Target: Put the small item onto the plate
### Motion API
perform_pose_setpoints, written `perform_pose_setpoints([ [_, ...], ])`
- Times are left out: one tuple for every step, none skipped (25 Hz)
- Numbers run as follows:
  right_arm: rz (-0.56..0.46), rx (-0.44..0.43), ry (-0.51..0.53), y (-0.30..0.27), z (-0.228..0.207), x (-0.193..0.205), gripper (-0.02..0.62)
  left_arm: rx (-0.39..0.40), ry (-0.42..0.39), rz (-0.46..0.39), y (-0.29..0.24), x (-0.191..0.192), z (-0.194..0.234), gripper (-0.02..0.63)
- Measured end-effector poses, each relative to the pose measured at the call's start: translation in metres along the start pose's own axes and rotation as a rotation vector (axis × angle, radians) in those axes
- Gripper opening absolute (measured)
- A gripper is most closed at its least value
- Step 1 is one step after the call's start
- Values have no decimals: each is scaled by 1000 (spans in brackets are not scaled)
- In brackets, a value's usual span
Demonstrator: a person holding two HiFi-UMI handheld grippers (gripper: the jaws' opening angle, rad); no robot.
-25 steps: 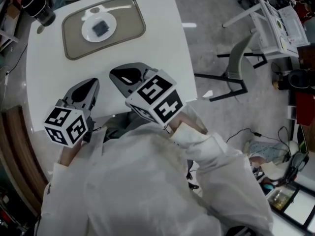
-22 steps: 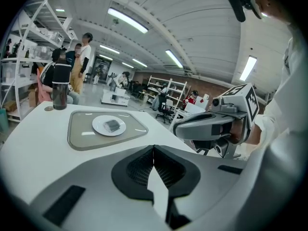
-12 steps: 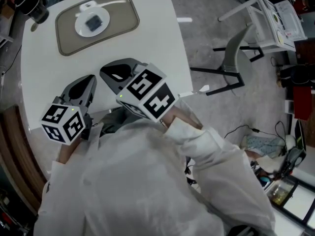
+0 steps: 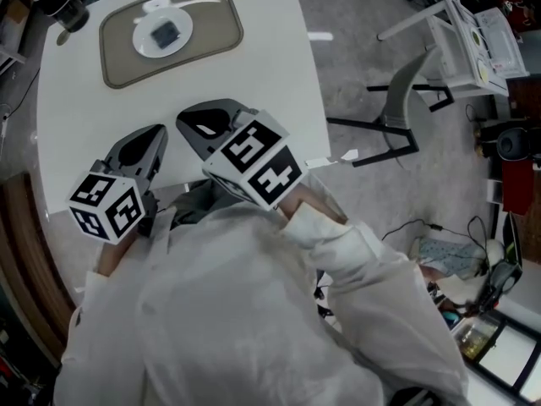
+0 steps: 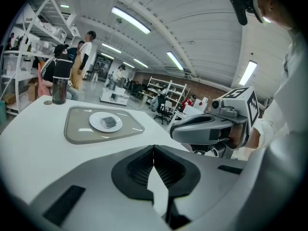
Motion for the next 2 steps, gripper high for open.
perform_pose_setpoints([
  [3,6,4,0,-1,2,15,1,-1,-1,-1,1,0,11],
  [7,12,10,0,-1,5,15,2,-3,-1,-3,1,-1,10],
])
Point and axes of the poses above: the fingertips, and each gripper's own axes: y backward along the fingers, z to its left, x out of its underside, the point moved 8 cm from there along y, backward along the fingers, and after that the axes turned 10 degrees about z, right-handed, at the moved point
